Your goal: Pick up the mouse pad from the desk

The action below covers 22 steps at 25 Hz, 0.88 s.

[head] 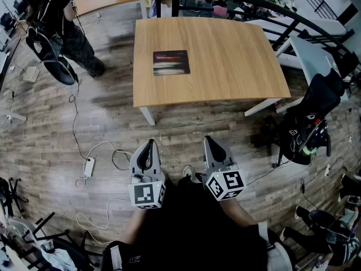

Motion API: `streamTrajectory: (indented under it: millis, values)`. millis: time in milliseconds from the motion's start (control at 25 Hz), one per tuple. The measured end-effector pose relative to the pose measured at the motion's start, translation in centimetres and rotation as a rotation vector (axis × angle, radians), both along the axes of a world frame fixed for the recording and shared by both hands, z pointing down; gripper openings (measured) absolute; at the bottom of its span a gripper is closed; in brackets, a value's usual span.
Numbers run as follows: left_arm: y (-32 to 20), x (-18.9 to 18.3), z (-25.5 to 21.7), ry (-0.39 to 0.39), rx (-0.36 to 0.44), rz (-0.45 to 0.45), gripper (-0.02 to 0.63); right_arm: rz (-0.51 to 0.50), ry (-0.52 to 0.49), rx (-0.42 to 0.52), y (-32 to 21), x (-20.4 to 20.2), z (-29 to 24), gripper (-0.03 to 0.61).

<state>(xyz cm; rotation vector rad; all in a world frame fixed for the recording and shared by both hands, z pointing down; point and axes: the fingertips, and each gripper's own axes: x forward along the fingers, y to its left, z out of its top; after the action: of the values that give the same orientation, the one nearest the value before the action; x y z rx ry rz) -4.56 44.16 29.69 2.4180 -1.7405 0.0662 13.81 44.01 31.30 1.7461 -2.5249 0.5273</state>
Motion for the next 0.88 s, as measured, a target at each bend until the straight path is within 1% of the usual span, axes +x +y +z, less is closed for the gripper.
streamTrajectory:
  millis: [160,480,600,680,880]
  values:
    - [0.1,-0.1,0.8,0.007,0.001,-0.004,0.025,-0.003,0.001,0.0,0.1,0.0,0.4,0.03]
    - [0.1,-0.6,0.4,0.006,0.002,-0.002,0.024,0.0,-0.009,0.002,-0.1,-0.6,-0.1,0.029]
    - [0.0,-0.9,0.5,0.009,0.001,0.0,0.025,0.008,-0.032,0.002,-0.2,-0.8,-0.2,0.031]
    - [0.1,-1.3,0.5,0.011,0.001,0.002,0.025,0.013,-0.046,0.005,-0.1,-1.1,-0.3,0.031]
    - [0.2,-2.3,0.9,0.02,-0.005,0.011,0.025,0.016,-0.039,0.002,-0.1,-2.3,-0.1,0.031]
